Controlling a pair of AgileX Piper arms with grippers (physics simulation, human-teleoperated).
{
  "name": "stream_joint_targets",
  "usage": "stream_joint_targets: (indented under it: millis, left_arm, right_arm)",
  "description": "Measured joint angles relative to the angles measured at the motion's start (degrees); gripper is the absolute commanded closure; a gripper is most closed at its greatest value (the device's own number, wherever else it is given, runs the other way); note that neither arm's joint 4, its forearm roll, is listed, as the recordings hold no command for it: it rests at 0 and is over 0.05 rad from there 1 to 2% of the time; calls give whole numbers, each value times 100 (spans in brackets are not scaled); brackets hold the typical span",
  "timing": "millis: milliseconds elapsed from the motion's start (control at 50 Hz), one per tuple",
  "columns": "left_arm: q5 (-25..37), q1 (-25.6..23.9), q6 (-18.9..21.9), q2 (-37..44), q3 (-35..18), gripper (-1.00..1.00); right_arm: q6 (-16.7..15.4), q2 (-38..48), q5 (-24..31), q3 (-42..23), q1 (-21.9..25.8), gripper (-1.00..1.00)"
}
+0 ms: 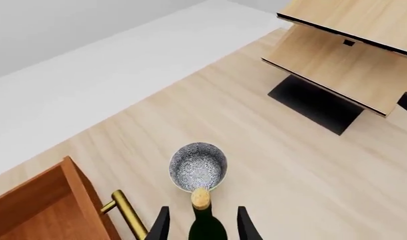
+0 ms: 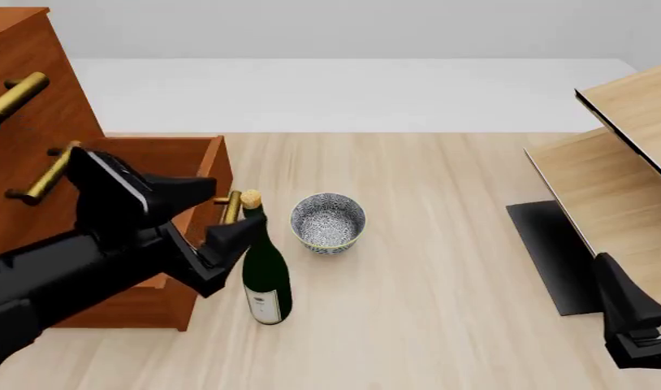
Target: Put the wine bottle in the bottom drawer of the cabinet.
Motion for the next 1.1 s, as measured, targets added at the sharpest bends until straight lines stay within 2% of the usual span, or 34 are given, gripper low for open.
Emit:
stream_joint_targets:
  millis: [640,1060,1080,1100]
  left_arm:
    - [-716,91,86,914,30,-100]
    - [-847,67,38,1138,22,-100]
    - [-848,61,30,1143,21,100]
    - [-850,55,23,1148,20,100]
  right_arm:
    - [-9,45,-36,0,13,-100]
    - [-7,52,-42,0,12,-100]
    - [-7,53,-42,0,12,-100]
    - [-7,53,-43,0,12,-100]
